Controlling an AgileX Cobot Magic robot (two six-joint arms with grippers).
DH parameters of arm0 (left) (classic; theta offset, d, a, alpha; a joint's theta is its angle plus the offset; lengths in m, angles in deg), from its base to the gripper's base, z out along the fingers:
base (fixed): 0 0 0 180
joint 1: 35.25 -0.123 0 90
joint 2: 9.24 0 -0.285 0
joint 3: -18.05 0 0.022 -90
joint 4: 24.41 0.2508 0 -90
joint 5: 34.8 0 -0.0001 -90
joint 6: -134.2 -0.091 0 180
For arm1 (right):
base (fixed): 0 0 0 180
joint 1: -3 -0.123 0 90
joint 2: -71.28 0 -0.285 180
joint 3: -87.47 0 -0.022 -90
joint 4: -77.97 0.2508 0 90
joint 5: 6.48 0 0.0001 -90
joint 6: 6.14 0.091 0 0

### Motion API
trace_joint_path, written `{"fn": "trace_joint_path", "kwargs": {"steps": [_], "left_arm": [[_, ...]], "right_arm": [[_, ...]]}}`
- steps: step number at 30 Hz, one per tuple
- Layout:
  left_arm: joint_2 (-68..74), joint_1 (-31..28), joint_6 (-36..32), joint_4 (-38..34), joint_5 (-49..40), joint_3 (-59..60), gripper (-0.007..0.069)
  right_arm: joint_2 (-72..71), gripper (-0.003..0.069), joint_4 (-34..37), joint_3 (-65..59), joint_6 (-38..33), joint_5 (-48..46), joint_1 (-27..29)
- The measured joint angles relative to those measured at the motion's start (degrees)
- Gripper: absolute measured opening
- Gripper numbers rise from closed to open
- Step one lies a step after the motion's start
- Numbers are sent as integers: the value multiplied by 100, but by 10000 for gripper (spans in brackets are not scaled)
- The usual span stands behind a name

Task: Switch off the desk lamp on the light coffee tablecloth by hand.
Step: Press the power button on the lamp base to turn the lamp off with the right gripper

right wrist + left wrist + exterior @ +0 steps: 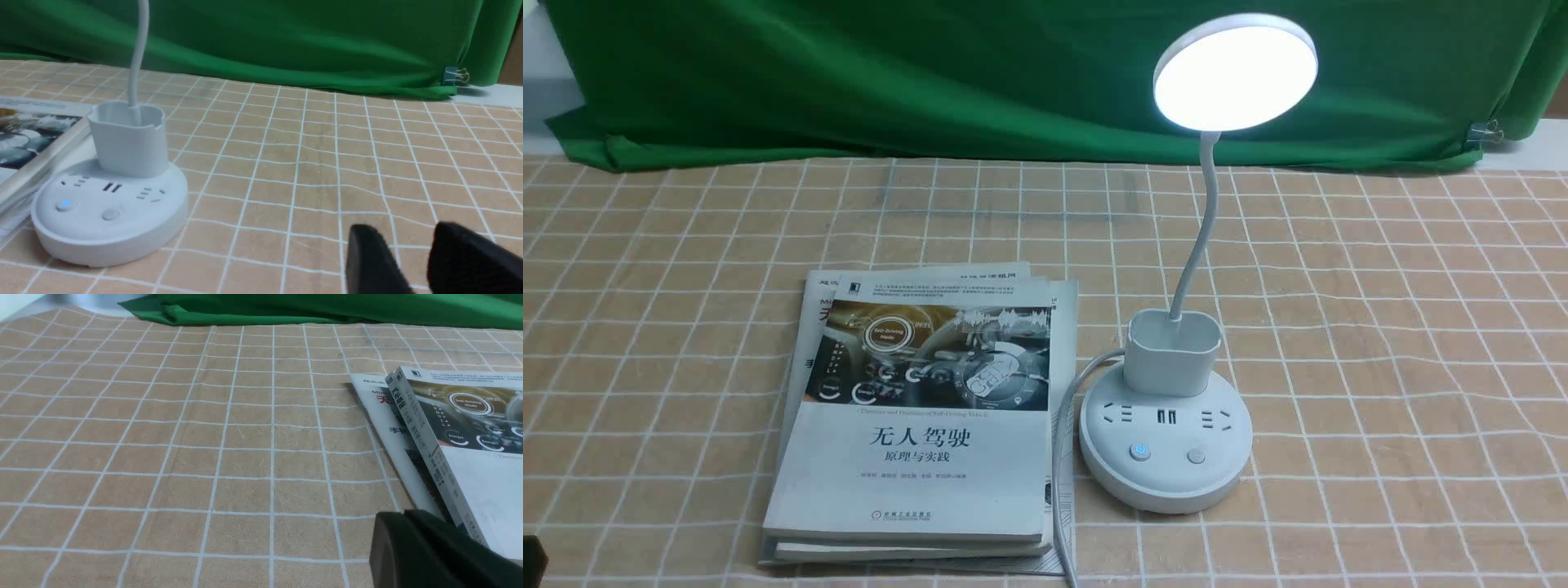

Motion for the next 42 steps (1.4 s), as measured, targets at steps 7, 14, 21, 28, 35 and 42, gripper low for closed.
{"fn": "trace_joint_path", "kwargs": {"steps": [7,14,21,28,35,42], "left_arm": [[0,0,0,0,0,0,4],[0,0,0,0,0,0,4],[0,0,0,0,0,0,4],[0,0,0,0,0,0,4],[0,0,0,0,0,0,4],[0,0,0,0,0,0,4]], "right_arm": [[0,239,0,0,0,0,0],[0,239,0,0,0,0,0],[0,239,0,0,6,0,0],[0,239,0,0,1,0,0],[0,239,0,0,1,0,0],[0,239,104,0,209,311,0]]}}
